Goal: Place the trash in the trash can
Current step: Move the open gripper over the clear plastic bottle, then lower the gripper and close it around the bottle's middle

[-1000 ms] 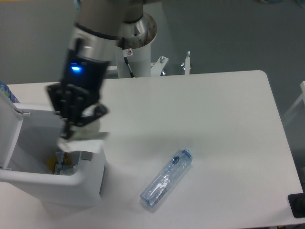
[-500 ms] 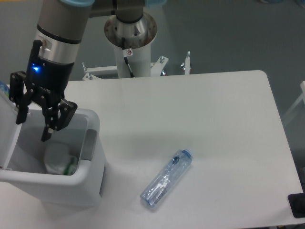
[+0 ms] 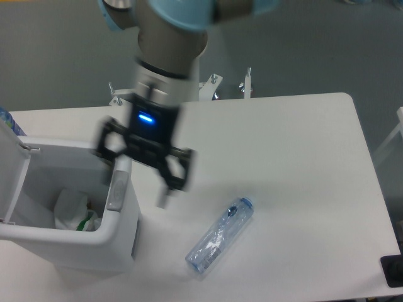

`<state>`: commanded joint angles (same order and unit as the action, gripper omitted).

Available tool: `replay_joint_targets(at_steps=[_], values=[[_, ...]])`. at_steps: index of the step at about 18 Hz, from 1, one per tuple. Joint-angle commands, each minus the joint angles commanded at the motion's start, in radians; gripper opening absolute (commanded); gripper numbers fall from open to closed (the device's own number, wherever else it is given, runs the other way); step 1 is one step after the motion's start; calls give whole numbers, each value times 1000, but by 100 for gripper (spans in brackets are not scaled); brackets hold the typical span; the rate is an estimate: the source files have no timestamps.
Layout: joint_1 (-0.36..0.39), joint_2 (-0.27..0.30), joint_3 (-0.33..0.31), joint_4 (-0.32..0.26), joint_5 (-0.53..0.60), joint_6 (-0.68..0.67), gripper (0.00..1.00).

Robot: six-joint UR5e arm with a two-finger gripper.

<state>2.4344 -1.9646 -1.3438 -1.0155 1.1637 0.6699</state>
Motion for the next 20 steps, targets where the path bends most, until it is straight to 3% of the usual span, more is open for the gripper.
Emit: replay_joint_targets(at_steps=[3,7,13,20], values=[[-3,-98,5,-6,138,57,100],[-24,-191,12,-15,211,66,100],[-83,-269,23,-17,320,125,100],[-124,-303,32,-18,327,171,100]])
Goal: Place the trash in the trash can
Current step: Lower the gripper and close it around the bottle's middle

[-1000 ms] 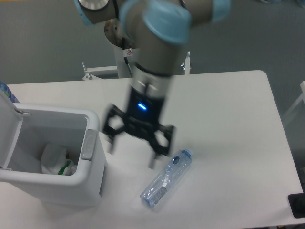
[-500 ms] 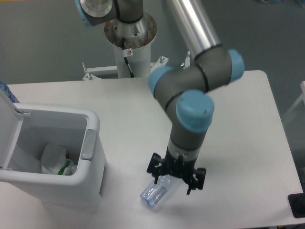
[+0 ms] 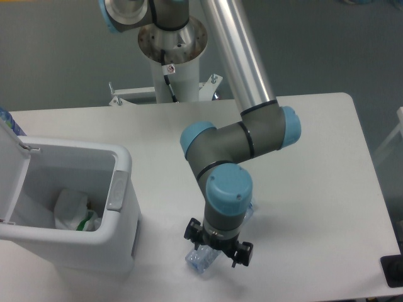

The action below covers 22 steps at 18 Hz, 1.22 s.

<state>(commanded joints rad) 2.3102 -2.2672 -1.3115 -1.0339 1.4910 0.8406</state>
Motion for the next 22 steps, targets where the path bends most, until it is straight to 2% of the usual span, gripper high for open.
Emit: replay_joint_targets(at_steps=[5,12,16,22], values=[[-18,-32,5,8,3,25,100],[-41,-61,24,15,77,17,100],[-41,-78,43,15,118,18,80],[-41,-74,57,15,120,14,36]])
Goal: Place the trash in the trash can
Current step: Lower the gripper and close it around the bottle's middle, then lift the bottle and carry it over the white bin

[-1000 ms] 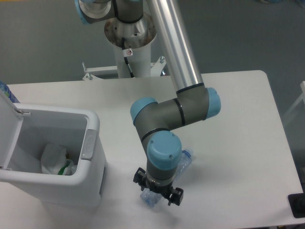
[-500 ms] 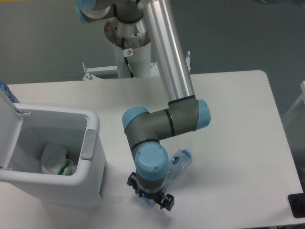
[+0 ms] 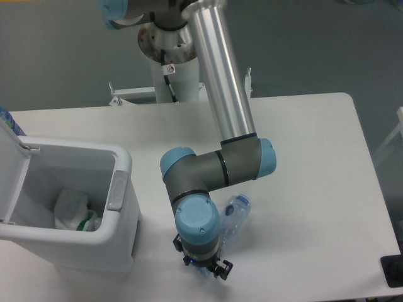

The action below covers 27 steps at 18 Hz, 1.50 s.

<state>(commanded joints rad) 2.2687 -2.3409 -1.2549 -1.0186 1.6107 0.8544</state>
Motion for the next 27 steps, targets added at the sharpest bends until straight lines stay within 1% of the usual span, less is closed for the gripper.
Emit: replay_joint_targets(at_steps=[3,5,7,9,12,16,18,22,25,27], values=[[2,23,26,-2,-11,-3,24],[15,47,32,-2,-15,-23,22],[47,74,58,-2,-58,-57,21],[89,103,90,-2,-159,-87,21],[132,155,106,0,-337,-118,21],[181,231,124,5,-555,-205,22],[184,273,127,14,-647,-254,22],[178,339,149,57,-759,-369,22],[169,390,149,84,-876,-393,22],[131,414,150,95,-905,-393,22]])
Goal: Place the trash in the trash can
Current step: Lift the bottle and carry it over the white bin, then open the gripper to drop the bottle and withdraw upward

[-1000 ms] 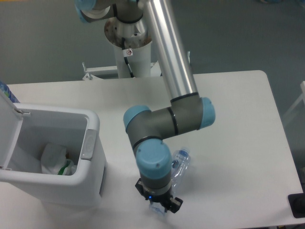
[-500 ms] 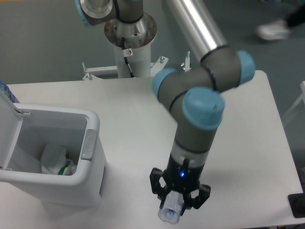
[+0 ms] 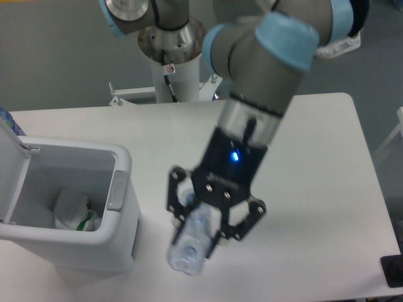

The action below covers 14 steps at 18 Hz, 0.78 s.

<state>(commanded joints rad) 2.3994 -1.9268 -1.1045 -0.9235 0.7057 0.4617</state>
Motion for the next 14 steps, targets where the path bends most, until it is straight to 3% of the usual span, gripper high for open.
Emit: replay_joint_targets(at_steps=[4,11,13,14], values=[[-98,40,-8,9,-3,-2,22],[-160,65,-55,12,-2,2,24],[-161,61,-72,14,0,6,31],[-164,58,-84,32,0,9,41]])
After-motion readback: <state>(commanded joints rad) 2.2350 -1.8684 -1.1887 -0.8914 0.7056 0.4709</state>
